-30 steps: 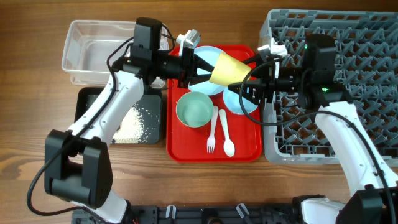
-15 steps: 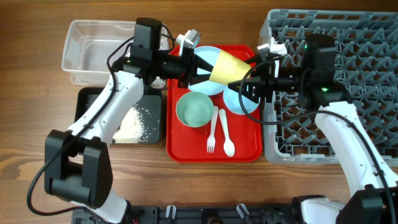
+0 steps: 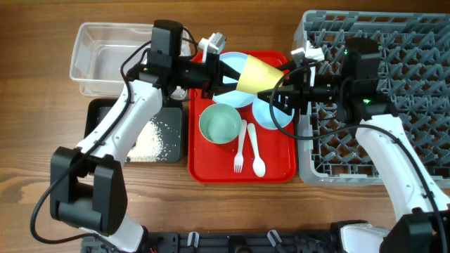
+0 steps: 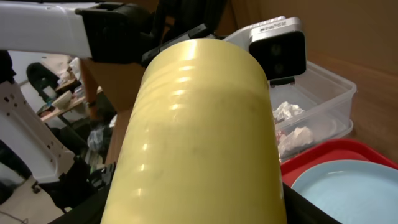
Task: Sort waste into correct bins and load items into the dishwasher rack
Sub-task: 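Hand the yellow cup from the left gripper to the right gripper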
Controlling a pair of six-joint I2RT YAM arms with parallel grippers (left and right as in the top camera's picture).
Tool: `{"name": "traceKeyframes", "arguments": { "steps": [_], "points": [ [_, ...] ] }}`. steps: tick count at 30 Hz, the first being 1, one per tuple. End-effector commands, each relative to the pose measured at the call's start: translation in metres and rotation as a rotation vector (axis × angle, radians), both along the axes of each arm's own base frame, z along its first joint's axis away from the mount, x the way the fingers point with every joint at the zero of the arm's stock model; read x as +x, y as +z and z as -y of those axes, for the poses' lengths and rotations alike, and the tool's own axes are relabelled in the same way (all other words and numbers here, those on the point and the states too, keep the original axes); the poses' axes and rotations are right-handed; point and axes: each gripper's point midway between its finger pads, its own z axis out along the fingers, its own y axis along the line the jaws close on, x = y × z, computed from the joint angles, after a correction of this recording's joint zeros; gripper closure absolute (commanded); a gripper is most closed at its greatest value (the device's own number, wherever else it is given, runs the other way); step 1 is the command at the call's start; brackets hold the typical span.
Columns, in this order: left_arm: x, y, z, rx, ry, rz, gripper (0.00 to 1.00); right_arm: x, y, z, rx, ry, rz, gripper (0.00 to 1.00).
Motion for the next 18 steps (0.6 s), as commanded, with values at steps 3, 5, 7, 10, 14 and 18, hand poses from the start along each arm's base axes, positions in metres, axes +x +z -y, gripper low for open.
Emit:
{"name": "traceKeyframes", "arguments": {
  "steps": [3, 5, 7, 10, 14, 18],
  "points": [
    [0.0094, -0.0052, -0.0021, 0.031, 0.041, 0.012, 0.96, -0.0006, 0.0196, -0.0044, 0.036, 0.032, 0.049, 0.34],
    [0.0095, -0.0052, -0.0022, 0.031, 0.042, 0.012, 0.96, -0.0004, 0.0200, -0.0044, 0.036, 0.032, 0.053, 0.34],
    [0.0094, -0.0052, -0.0021, 0.031, 0.041, 0.012, 0.96, -0.0003, 0.0201, -0.0044, 0.036, 0.032, 0.054, 0.34],
    [0.0094, -0.0052, -0.0021, 0.031, 0.041, 0.012, 0.96, 0.0000, 0.0207, -0.0044, 0.036, 0.032, 0.060, 0.33],
    [0.0095, -0.0052, -0.0022, 0.031, 0.042, 0.012, 0.96, 0.0023, 0.0205, -0.0040, 0.032, 0.020, 0.066, 0.27],
    [0.0095, -0.0052, -0.0022, 0.031, 0.042, 0.013, 0.96, 0.0033, 0.0203, -0.0038, 0.029, 0.015, 0.068, 0.27]
  ]
}}
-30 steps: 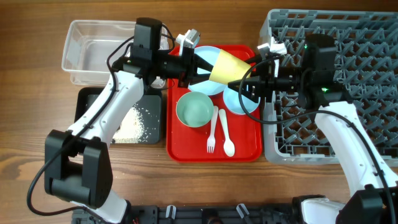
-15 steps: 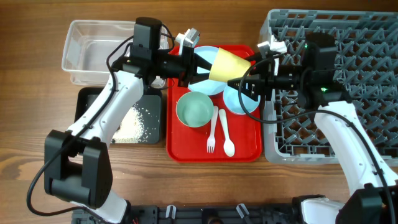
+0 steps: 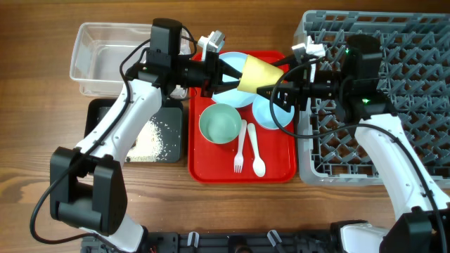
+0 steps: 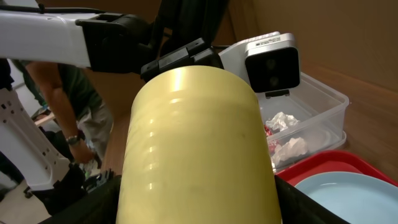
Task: Sort waste into correct bins and load items into the dishwasher rack
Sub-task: 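Hand the yellow cup from the left gripper to the right gripper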
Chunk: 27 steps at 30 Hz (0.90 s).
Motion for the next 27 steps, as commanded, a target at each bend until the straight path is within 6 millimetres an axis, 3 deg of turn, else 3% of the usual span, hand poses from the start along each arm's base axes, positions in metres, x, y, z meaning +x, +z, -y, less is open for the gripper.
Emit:
{"name": "traceKeyframes", "arguments": {
  "steps": [1, 13, 27],
  "points": [
    [0.0069, -0.0077, -0.0015, 0.030, 0.035, 0.003, 0.96, -0.0029, 0.0129, -0.0020, 0.014, 0.025, 0.042, 0.27],
    [0.0070, -0.0076, -0.0016, 0.030, 0.035, 0.003, 0.96, -0.0030, 0.0128, -0.0020, 0.014, 0.025, 0.041, 0.37],
    [0.0070, -0.0076, -0.0016, 0.030, 0.035, 0.003, 0.96, -0.0030, 0.0127, -0.0020, 0.018, 0.022, 0.016, 0.42]
  ]
}}
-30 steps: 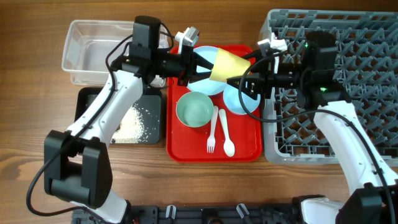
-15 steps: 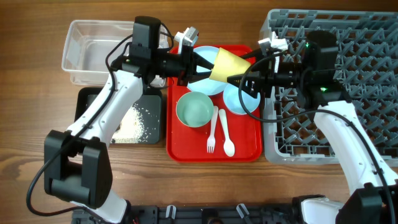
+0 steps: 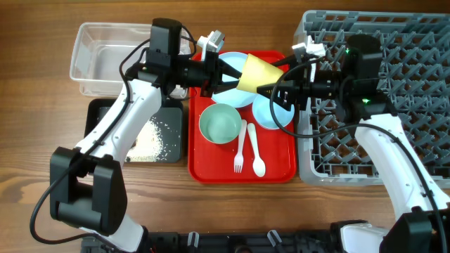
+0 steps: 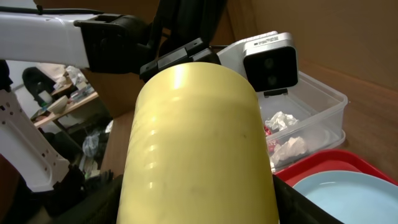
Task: Sort waste into correct bins and load items into the dishwasher rack
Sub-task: 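Hand the yellow cup from the left gripper to the right gripper, then carry the yellow cup with the right gripper into the dish rack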
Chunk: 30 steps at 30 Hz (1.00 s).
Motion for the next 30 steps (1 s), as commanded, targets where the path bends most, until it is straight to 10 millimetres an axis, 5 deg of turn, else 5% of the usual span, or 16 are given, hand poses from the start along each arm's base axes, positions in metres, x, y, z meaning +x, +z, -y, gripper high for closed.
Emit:
{"name": "traceKeyframes", "arguments": {
  "steps": [1, 23, 27, 30],
  "points": [
    [0.007, -0.007, -0.002, 0.028, 0.033, 0.003, 0.96, -0.004, 0.013, -0.002, 0.018, 0.027, 0.022, 0.42],
    [0.014, -0.013, -0.003, 0.059, 0.060, 0.090, 0.62, 0.000, 0.006, -0.001, 0.001, -0.008, -0.016, 0.68],
    [0.025, -0.024, -0.007, 0.120, 0.118, 0.128, 0.54, 0.011, -0.008, 0.005, -0.052, -0.098, -0.071, 0.83],
    [0.039, -0.051, -0.022, 0.270, 0.210, 0.148, 0.47, 0.021, -0.025, 0.012, -0.113, -0.191, -0.126, 0.95]
  ]
}}
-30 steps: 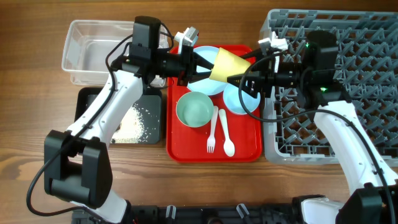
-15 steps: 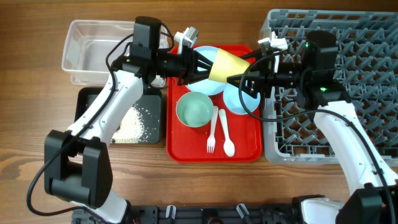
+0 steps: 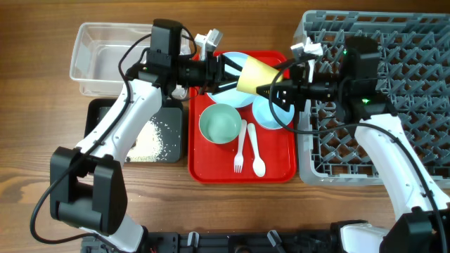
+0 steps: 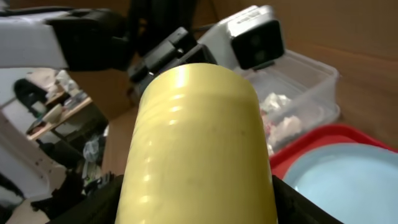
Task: Sort waste into correct bins and load items into the dishwasher rack
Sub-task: 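Carry the yellow cup with the right gripper into the dish rack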
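Observation:
A yellow cup (image 3: 254, 74) hangs on its side above the red tray (image 3: 211, 165). My right gripper (image 3: 271, 91) is shut on its base end. In the right wrist view the cup (image 4: 199, 143) fills the middle, with a dark finger (image 4: 102, 202) at each lower side. My left gripper (image 3: 226, 72) stands open just left of the cup's mouth, a small gap from it. It shows again (image 4: 163, 55) beyond the cup. The grey dishwasher rack (image 3: 394, 84) stands at the right.
On the tray lie a green bowl (image 3: 219, 124), a blue plate (image 3: 235, 62), a small blue dish (image 3: 266, 116), a white fork (image 3: 240, 147) and a spoon (image 3: 256, 151). A clear bin (image 3: 105, 56) holds crumpled waste (image 4: 280, 127). A black tray with white crumbs (image 3: 144, 140) lies left.
My left gripper has drawn back a little to the left and now stands off the cup's mouth. The cup stays in my right gripper, turned slightly.
At all three earlier moments the yellow cup hung over the tray between both grippers, the left at its mouth and the right on its base, hardly moving. Now the left one is off it and only the right one holds the cup.

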Controlling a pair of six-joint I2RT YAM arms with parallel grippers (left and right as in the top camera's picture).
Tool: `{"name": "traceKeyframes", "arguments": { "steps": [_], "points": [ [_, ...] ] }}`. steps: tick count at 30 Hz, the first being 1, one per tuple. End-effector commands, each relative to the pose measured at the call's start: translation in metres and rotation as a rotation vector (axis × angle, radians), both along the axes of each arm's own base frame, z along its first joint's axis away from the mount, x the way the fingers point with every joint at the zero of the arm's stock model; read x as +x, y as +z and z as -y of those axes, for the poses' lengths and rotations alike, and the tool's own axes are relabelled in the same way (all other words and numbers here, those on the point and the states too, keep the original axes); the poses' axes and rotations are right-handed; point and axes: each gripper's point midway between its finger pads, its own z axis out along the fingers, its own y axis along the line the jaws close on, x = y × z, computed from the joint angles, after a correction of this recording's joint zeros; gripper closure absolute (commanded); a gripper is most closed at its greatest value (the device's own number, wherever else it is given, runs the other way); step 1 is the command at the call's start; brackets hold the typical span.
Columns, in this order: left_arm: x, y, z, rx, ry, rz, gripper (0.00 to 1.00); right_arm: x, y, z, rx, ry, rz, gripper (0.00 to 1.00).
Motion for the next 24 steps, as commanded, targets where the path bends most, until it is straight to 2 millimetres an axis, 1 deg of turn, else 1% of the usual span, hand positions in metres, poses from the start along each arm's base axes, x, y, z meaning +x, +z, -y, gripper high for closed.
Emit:
{"name": "traceKeyframes", "arguments": {
  "steps": [1, 2, 5, 6, 7, 8, 11, 15, 17, 18, 21, 24],
  "points": [
    [0.025, -0.041, -0.025, 0.220, 0.146, 0.073, 0.46, 0.018, -0.010, 0.010, -0.089, -0.134, -0.021, 0.96],
    [0.029, -0.053, -0.035, 0.299, 0.183, 0.076, 0.45, 0.021, -0.015, 0.014, -0.116, -0.169, -0.035, 0.96],
    [0.032, -0.075, -0.060, 0.449, 0.248, 0.062, 0.44, 0.029, -0.023, 0.026, -0.180, -0.275, -0.083, 0.96],
    [0.033, -0.083, -0.072, 0.506, 0.276, 0.045, 0.43, 0.033, -0.026, 0.035, -0.226, -0.332, -0.099, 0.96],
    [0.032, -0.087, -0.082, 0.543, 0.291, 0.035, 0.42, 0.036, -0.027, 0.044, -0.265, -0.387, -0.118, 0.96],
    [0.031, -0.089, -0.088, 0.564, 0.299, 0.030, 0.41, 0.038, -0.028, 0.052, -0.293, -0.437, -0.144, 0.96],
    [0.028, -0.092, -0.111, 0.644, 0.333, 0.021, 0.39, 0.041, -0.023, 0.086, -0.382, -0.601, -0.250, 0.96],
    [0.024, -0.089, -0.148, 0.777, 0.422, 0.015, 0.36, 0.039, -0.003, 0.149, -0.498, -0.846, -0.346, 0.96],
    [0.022, -0.082, -0.165, 0.836, 0.470, 0.027, 0.36, 0.034, 0.008, 0.188, -0.543, -0.985, -0.386, 0.96],
    [0.022, -0.079, -0.169, 0.851, 0.482, 0.032, 0.35, 0.032, 0.011, 0.200, -0.555, -1.027, -0.401, 0.96],
    [0.019, -0.070, -0.180, 0.895, 0.522, 0.057, 0.32, 0.017, 0.017, 0.253, -0.598, -1.199, -0.481, 0.96],
    [0.018, -0.063, -0.182, 0.898, 0.534, 0.072, 0.31, -0.004, 0.008, 0.305, -0.618, -1.358, -0.598, 0.96]
  ]
}}
